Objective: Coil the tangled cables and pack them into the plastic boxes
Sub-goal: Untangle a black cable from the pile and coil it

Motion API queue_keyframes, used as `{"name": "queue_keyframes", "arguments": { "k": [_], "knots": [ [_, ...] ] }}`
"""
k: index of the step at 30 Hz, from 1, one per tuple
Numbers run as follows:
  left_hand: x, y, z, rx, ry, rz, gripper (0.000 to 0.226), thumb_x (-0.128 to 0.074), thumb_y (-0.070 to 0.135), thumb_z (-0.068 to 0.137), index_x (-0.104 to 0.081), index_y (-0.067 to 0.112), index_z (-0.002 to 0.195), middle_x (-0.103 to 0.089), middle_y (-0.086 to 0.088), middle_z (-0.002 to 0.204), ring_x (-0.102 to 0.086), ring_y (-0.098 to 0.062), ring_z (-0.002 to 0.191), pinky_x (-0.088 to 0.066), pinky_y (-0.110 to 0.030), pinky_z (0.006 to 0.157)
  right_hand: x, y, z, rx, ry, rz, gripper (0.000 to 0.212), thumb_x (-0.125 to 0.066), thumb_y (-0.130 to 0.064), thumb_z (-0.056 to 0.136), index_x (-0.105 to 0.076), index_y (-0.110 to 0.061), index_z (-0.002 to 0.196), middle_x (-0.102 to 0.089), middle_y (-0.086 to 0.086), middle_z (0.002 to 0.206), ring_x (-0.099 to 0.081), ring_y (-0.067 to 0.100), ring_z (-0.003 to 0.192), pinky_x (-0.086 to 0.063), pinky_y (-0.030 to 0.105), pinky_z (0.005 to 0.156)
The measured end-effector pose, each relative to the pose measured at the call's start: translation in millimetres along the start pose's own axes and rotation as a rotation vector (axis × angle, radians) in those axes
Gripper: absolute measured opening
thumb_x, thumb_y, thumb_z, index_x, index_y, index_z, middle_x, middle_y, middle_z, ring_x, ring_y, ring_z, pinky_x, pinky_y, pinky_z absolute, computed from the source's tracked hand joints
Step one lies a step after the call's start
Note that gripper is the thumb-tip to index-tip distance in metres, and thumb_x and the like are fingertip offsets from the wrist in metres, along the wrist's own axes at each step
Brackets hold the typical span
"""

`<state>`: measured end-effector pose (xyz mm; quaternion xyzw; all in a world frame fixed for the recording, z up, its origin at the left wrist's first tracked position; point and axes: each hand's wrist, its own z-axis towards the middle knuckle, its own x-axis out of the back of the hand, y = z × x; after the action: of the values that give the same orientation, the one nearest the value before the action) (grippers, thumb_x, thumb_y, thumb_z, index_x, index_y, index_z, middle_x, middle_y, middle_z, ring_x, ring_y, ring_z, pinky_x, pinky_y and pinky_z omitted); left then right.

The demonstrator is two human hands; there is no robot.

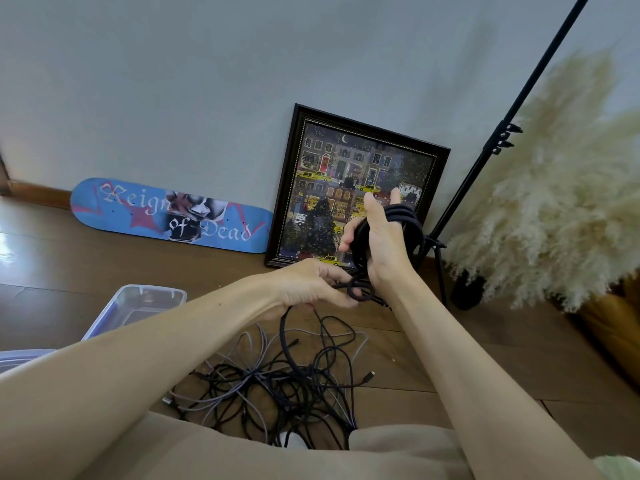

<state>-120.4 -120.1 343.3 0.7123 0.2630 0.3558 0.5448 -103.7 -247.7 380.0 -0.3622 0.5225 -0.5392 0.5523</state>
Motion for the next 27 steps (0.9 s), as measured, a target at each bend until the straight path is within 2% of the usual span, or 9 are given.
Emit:
{"name": "queue_keyframes", "arguments": {
  "k": [2, 5, 7, 10, 14, 17, 22, 24, 27],
  "knots": [
    [-1.6, -1.3, 2.3, -0.095, 0.079, 0.011, 0.015, -0.077, 0.015, 0.076, -0.064, 0.022, 0.073, -0.060, 0.007, 0.073, -0.050, -0.004, 0.070, -0.037, -0.017, 0.062, 0.8, -0.3, 2.6, -0.043, 0.045, 0.151, 0.073, -0.045, -0.027, 0.102, 0.007, -0.032, 0.153, -0.047, 0.004, 0.046, -0.043, 0.018, 0.042, -0.045, 0.029, 0.049],
    [-10.1, -4.3, 4.3, -0.122, 0.134, 0.007, 0.022, -0.072, 0.027, 0.081, -0.054, 0.021, 0.070, -0.053, 0.008, 0.070, -0.048, -0.005, 0.068, -0.035, -0.020, 0.066, 4.3, 2.3, 6.5, -0.151, 0.106, 0.251, 0.055, -0.047, -0.032, 0.101, -0.020, -0.027, 0.148, -0.045, 0.003, 0.047, -0.041, 0.017, 0.043, -0.041, 0.027, 0.047],
    [-14.6, -5.1, 4.9, -0.124, 0.224, -0.019, 0.025, -0.060, 0.041, 0.087, -0.057, 0.020, 0.074, -0.056, 0.006, 0.072, -0.051, -0.006, 0.069, -0.036, -0.022, 0.069, 8.1, 0.8, 8.5, -0.224, 0.125, 0.311, 0.028, -0.047, -0.039, 0.099, -0.045, -0.015, 0.113, -0.040, 0.003, 0.049, -0.038, 0.016, 0.043, -0.038, 0.026, 0.048],
    [-14.7, -7.8, 7.2, -0.065, 0.414, -0.125, 0.040, -0.045, 0.044, 0.096, -0.064, 0.015, 0.075, -0.062, 0.001, 0.076, -0.058, -0.007, 0.073, -0.041, -0.018, 0.072, 12.1, -8.5, 6.9, -0.209, 0.167, 0.451, 0.025, -0.042, -0.036, 0.101, -0.046, -0.014, 0.090, -0.037, 0.001, 0.047, -0.033, 0.014, 0.040, -0.032, 0.025, 0.051],
    [-20.4, -4.5, 11.4, 0.018, 0.497, -0.676, 0.037, -0.044, 0.029, 0.100, -0.063, 0.005, 0.079, -0.048, -0.003, 0.064, -0.051, -0.013, 0.060, -0.047, -0.021, 0.062, 11.5, -17.0, 0.6, -0.244, 0.173, 0.575, 0.036, -0.043, -0.034, 0.102, -0.041, -0.010, 0.075, -0.036, 0.000, 0.048, -0.032, 0.013, 0.038, -0.033, 0.025, 0.051],
    [-18.5, -0.3, 9.3, -0.002, 0.427, -0.649, 0.032, -0.045, 0.023, 0.099, -0.065, 0.002, 0.086, -0.038, 0.001, 0.062, -0.032, -0.007, 0.048, -0.029, -0.016, 0.041, 12.3, -15.4, 1.6, -0.256, 0.172, 0.554, 0.028, -0.044, -0.036, 0.101, -0.045, -0.010, 0.090, -0.037, 0.000, 0.049, -0.034, 0.013, 0.040, -0.035, 0.025, 0.052],
    [-15.0, 8.9, 1.1, 0.033, 0.108, -0.414, 0.026, -0.041, 0.021, 0.100, -0.063, 0.008, 0.106, -0.036, 0.009, 0.049, -0.022, -0.002, 0.034, -0.014, -0.015, 0.034, 10.7, -13.6, -1.4, -0.115, 0.114, 0.131, 0.037, -0.045, -0.035, 0.101, -0.053, 0.000, 0.108, -0.050, 0.007, 0.052, -0.047, 0.020, 0.048, -0.045, 0.033, 0.059],
    [-11.9, 13.6, -1.2, 0.048, 0.076, -0.388, 0.025, -0.042, 0.022, 0.099, -0.063, 0.010, 0.103, -0.031, 0.010, 0.045, -0.020, -0.002, 0.032, -0.012, -0.016, 0.034, 8.2, -14.6, -2.6, -0.041, 0.070, 0.017, 0.059, -0.045, -0.032, 0.102, -0.018, -0.009, 0.149, -0.058, 0.010, 0.055, -0.056, 0.022, 0.050, -0.051, 0.032, 0.058],
    [-5.6, 16.3, -5.7, -0.012, 0.085, -0.252, 0.019, -0.060, 0.026, 0.090, -0.064, 0.020, 0.073, -0.024, 0.010, 0.043, -0.015, -0.005, 0.036, -0.009, -0.018, 0.037, 6.2, -13.3, -4.7, 0.038, -0.032, -0.182, 0.073, -0.042, -0.028, 0.103, 0.010, -0.014, 0.152, -0.064, 0.015, 0.060, -0.061, 0.025, 0.052, -0.052, 0.030, 0.057]
  ]
}}
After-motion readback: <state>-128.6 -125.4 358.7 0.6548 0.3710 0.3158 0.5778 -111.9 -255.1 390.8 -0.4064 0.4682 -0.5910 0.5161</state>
